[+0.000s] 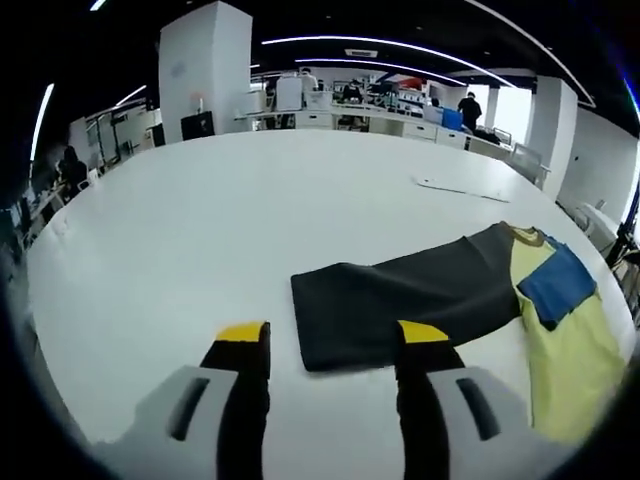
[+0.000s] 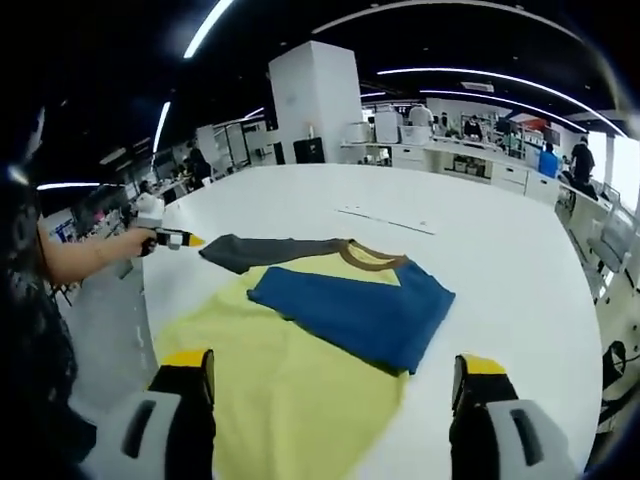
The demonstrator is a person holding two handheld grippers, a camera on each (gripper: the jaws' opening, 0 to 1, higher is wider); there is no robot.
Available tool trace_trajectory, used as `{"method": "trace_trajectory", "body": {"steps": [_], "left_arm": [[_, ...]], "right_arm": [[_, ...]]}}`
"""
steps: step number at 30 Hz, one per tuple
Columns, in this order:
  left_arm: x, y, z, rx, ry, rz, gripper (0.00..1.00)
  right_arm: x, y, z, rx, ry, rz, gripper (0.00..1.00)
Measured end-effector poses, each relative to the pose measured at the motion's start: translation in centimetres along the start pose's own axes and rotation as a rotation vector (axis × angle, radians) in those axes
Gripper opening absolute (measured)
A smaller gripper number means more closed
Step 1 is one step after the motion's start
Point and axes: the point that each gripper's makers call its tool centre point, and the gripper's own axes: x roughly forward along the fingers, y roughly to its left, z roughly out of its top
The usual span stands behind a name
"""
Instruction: Fold the garment on the visible template until the final outline fits inside the template.
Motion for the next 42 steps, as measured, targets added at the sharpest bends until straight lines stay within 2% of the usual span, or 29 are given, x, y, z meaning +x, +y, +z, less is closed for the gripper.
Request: {"method": "trace_trajectory", "body": {"steps": [7, 9, 12, 13, 15, 19, 22, 28, 33, 42], "left_arm": [[1.3, 0.5, -1.5, 0.001, 0.039, 0.027, 0.35], [1.4, 0.4, -2.1, 0.019, 0.063, 0.024, 0.29], [1.5, 0.4, -2.8, -0.004, 0.083, 0.025, 0.22], [1.6, 0.5, -2.5, -0.028, 0.067, 0.029, 0.22], [1.6, 0.7, -2.4, -0.038, 0.072, 0.035, 0.21], [1.6, 1.0, -2.6, -0.090, 0.084, 0.046, 0.07], [1.6, 1.0, -2.7, -0.093, 0.087, 0.047, 0.03], [0.8, 0.3, -2.7, -0.017, 0.089, 0.068, 0.01], [0.6, 0.3, -3.2, 0.000, 0.092, 0.077, 0.00], [0.2, 0.2, -2.6, -0.001, 0.086, 0.075, 0.00]], "right_arm": [[-0.1, -0.4, -0.3, 0.009, 0.003, -0.022, 1.00], [-0.2, -0.5, -0.4, 0.020, 0.006, -0.026, 0.99], [-0.3, -0.7, -0.4, 0.024, 0.001, -0.038, 0.99], [-0.3, -0.7, -0.4, 0.025, 0.000, -0.040, 0.99], [-0.4, -0.7, -0.4, 0.030, -0.003, -0.045, 0.99], [-0.4, -0.9, -1.0, 0.038, 0.013, -0.059, 0.98], [-0.4, -0.8, -1.2, 0.031, 0.020, -0.060, 0.98], [-0.4, -0.8, -1.1, 0.026, 0.022, -0.064, 0.98], [-0.4, -0.7, -1.2, 0.014, 0.030, -0.062, 0.98], [-0.6, -0.8, -1.3, 0.024, 0.029, -0.070, 0.99]]}}
